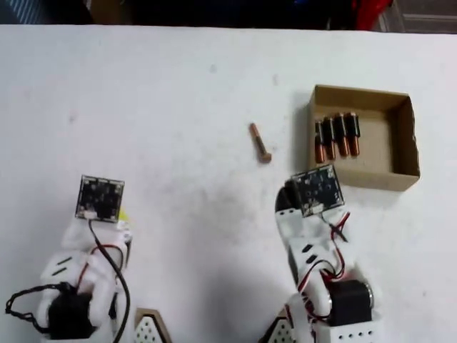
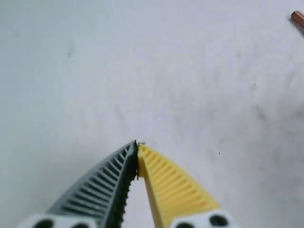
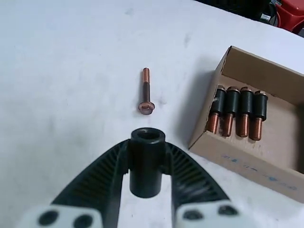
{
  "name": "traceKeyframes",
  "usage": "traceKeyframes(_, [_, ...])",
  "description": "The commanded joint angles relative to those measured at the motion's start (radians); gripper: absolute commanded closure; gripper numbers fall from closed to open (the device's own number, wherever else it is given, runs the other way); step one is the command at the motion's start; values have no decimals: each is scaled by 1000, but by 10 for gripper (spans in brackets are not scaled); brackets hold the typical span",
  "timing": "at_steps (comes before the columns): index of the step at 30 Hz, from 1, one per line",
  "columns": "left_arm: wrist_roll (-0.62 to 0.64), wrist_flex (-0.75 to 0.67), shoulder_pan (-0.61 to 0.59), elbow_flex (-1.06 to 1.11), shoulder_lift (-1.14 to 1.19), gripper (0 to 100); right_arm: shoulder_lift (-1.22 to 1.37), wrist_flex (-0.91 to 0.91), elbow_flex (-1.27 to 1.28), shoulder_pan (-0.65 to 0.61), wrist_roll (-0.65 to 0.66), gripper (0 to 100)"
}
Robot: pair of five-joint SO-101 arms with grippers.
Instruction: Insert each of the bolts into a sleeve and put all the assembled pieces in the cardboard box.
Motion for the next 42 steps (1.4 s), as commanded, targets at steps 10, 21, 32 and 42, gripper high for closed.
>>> traceKeyframes(10, [-2,-57,51,-328,479,978,-193,-28,138,18,11,981])
traceKeyframes(21, [84,-242,246,-393,750,978,-186,-44,155,107,2,981])
traceKeyframes(32, [153,-241,358,-671,1194,977,-186,-134,258,117,9,981])
traceKeyframes(42, [155,-239,440,-954,1573,976,-186,-134,258,213,2,981])
